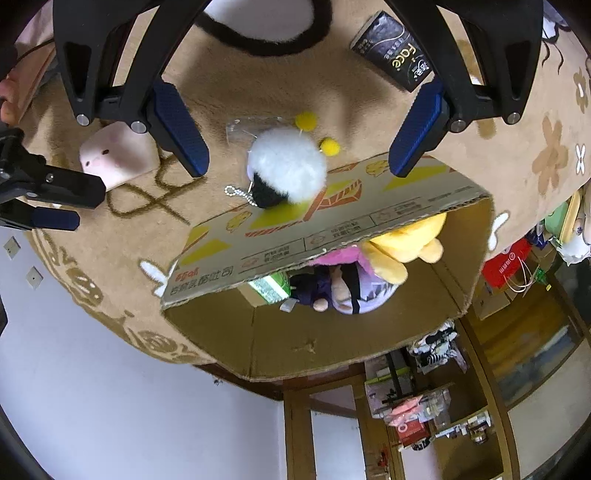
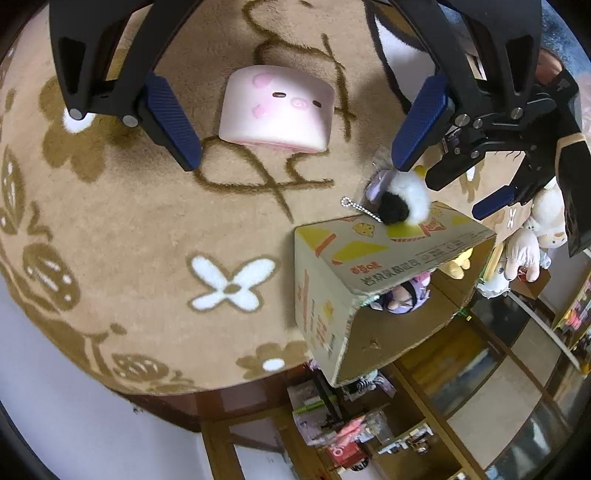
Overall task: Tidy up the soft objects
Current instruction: 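Move the left tool to the white pompom toy while the right tool approaches the pink pig block, then close the left tool on the white pompom while the right tool grips the pink pig block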
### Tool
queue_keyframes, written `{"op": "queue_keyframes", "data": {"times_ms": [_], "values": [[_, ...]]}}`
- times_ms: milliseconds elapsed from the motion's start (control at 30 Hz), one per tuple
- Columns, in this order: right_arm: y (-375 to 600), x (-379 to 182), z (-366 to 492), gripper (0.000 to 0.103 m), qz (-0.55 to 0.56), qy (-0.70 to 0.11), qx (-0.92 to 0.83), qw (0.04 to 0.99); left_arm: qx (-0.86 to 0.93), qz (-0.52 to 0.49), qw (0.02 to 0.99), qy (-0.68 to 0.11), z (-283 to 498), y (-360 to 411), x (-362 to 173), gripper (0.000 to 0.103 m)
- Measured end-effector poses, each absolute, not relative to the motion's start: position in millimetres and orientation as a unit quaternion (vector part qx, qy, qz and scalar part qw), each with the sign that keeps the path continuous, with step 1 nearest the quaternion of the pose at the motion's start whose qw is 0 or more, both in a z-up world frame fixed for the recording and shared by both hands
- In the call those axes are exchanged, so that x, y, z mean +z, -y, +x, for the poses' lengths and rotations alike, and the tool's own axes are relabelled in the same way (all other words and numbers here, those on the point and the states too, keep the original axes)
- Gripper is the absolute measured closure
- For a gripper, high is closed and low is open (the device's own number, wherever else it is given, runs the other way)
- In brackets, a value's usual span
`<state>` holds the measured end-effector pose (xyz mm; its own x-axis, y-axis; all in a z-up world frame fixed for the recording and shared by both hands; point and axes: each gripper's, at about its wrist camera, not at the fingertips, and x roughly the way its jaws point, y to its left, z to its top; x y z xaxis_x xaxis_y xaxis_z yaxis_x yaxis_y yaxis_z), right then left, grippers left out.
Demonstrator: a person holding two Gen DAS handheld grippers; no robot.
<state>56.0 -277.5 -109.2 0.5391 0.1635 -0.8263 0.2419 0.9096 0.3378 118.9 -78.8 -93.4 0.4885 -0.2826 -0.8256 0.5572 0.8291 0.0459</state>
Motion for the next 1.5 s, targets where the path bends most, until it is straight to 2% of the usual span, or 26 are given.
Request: {"op": "queue_keyframes", "data": {"times_ms": [133, 500, 600, 767, 833, 900, 1000, 1067, 1167, 1267, 1500], "values": [[279.2, -116.9, 58.7, 0.001, 0.222, -0.486, -0.024, 0.845, -0.246, 0.158, 0.843, -0.452, 124.5, 80.2, -103.3, 0.006], [275.8, -144.9, 65.9, 0.012, 0.233, -0.527, -0.02, 0.817, -0.257, 0.156, 0.826, -0.477, 140.7, 87.4, -128.2, 0.006], [276.5, -150.6, 67.9, 0.016, 0.233, -0.536, -0.026, 0.811, -0.254, 0.144, 0.825, -0.483, 144.3, 86.1, -132.1, 0.011], [275.8, -157.9, 73.0, 0.017, 0.23, -0.547, -0.03, 0.804, -0.238, 0.116, 0.821, -0.506, 151.9, 80.9, -140.7, 0.014], [273.9, -159.3, 74.3, 0.017, 0.228, -0.55, -0.031, 0.803, -0.231, 0.118, 0.82, -0.51, 153.6, 81.2, -143.0, 0.02], [272.3, -160.9, 75.0, 0.026, 0.22, -0.554, -0.036, 0.802, -0.22, 0.115, 0.82, -0.515, 156.2, 79.1, -145.5, 0.025], [274.3, -164.4, 74.6, 0.031, 0.222, -0.556, -0.04, 0.8, -0.219, 0.105, 0.822, -0.515, 157.6, 76.3, -145.9, 0.035], [276.2, -164.2, 75.0, 0.032, 0.223, -0.554, -0.042, 0.801, -0.226, 0.1, 0.814, -0.526, 158.0, 76.2, -149.2, 0.052], [276.0, -165.6, 76.1, 0.033, 0.215, -0.555, -0.044, 0.802, -0.236, 0.068, 0.803, -0.542, 160.8, 69.3, -154.2, 0.063], [272.2, -164.7, 77.9, 0.036, 0.201, -0.555, -0.047, 0.806, -0.235, 0.041, 0.796, -0.556, 164.4, 61.0, -155.4, 0.067], [263.7, -159.1, 80.5, 0.052, 0.164, -0.553, -0.053, 0.815, -0.23, 0.053, 0.805, -0.545, 156.1, 56.0, -145.8, 0.07]]}}
